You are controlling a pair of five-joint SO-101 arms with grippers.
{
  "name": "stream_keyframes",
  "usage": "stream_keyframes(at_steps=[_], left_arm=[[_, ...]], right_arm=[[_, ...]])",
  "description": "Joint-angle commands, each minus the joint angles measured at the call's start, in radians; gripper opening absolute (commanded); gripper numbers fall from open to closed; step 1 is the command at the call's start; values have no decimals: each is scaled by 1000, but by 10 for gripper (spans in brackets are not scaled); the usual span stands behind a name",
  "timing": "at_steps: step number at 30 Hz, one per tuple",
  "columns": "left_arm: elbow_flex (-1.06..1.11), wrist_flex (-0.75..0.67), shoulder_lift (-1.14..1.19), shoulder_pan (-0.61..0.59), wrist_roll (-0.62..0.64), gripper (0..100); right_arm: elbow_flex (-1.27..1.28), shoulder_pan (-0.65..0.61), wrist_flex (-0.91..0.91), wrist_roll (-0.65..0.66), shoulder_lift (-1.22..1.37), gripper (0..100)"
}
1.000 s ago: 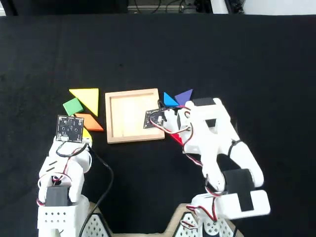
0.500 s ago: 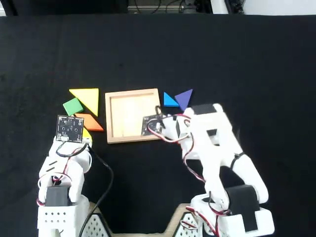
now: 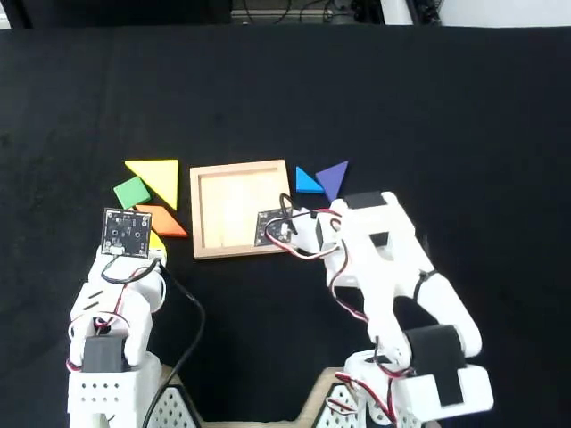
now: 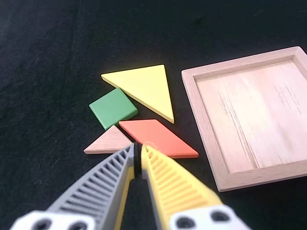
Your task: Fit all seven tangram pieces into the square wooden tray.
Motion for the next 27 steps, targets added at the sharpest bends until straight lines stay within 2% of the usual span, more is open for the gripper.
stream_keyframes(at_steps=[1,15,27], left_arm=[[18,-20,-8,12,-6,30],[18,-17,-8,7,-6,30],[18,-18,-8,7,-6,30]], right_arm=[[-19,-2,-3,9,19,336],[-8,3,-2,12,35,336],[-125,3,-2,12,237,317]])
